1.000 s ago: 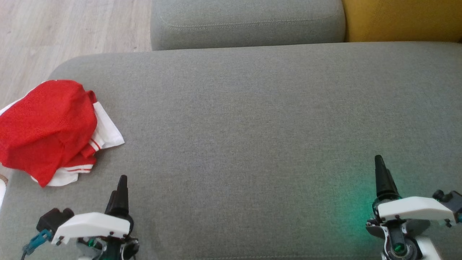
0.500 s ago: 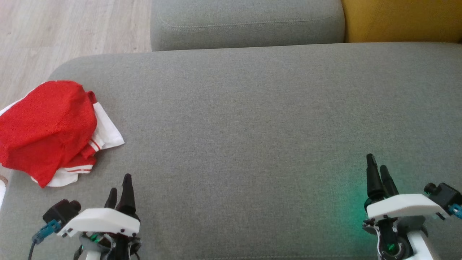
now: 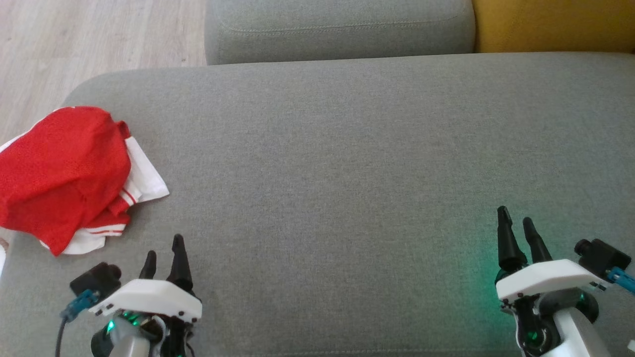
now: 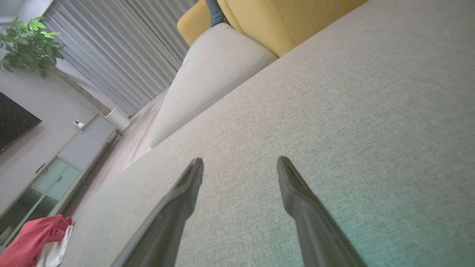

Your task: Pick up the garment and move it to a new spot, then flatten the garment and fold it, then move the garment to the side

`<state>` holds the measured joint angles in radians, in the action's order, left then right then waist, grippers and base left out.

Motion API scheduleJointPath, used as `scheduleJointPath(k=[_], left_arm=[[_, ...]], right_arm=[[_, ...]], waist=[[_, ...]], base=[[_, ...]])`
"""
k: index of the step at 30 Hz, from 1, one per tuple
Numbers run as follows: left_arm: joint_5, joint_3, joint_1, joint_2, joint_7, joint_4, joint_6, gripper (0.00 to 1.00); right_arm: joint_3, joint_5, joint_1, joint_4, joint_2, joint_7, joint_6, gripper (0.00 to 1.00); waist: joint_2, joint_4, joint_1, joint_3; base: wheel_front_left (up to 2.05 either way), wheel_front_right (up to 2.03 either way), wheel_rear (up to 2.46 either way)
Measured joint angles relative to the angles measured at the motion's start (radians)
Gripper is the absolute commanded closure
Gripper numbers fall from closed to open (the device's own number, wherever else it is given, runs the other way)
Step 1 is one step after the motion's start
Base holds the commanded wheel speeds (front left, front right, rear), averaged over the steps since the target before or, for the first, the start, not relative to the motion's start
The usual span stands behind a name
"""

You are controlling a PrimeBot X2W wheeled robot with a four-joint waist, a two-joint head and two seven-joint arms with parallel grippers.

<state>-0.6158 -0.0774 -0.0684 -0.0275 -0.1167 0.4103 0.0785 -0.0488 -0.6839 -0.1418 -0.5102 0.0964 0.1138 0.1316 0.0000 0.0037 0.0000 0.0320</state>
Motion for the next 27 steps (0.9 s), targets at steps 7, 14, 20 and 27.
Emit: scheduleJointPath(k=[7,14,20,27], left_arm=[[0.089,-0.010,0.000,-0.001,-0.018,0.000,0.020,0.00],[0.178,-0.027,0.000,-0.002,-0.041,0.004,0.044,0.00],[0.253,-0.039,-0.006,-0.003,-0.059,0.004,0.055,0.00],[0.333,-0.047,-0.010,-0.004,-0.074,0.004,0.073,0.00]], right_arm=[[0.001,0.099,-0.010,-0.020,0.001,0.020,0.000,0.00],[-0.005,0.190,-0.014,-0.033,0.002,0.038,0.000,0.00],[-0.003,0.278,-0.016,-0.039,0.002,0.055,0.000,0.00],[0.014,0.375,-0.031,-0.039,0.001,0.079,0.000,0.00]], waist=[[0.0000,-0.001,0.0000,0.002],[0.0000,-0.005,0.0000,0.005],[0.0000,-0.008,0.0000,0.008],[0.0000,-0.012,0.0000,0.010]], base=[[0.00,0.00,0.00],[0.00,0.00,0.00],[0.00,0.00,0.00],[0.00,0.00,0.00]])
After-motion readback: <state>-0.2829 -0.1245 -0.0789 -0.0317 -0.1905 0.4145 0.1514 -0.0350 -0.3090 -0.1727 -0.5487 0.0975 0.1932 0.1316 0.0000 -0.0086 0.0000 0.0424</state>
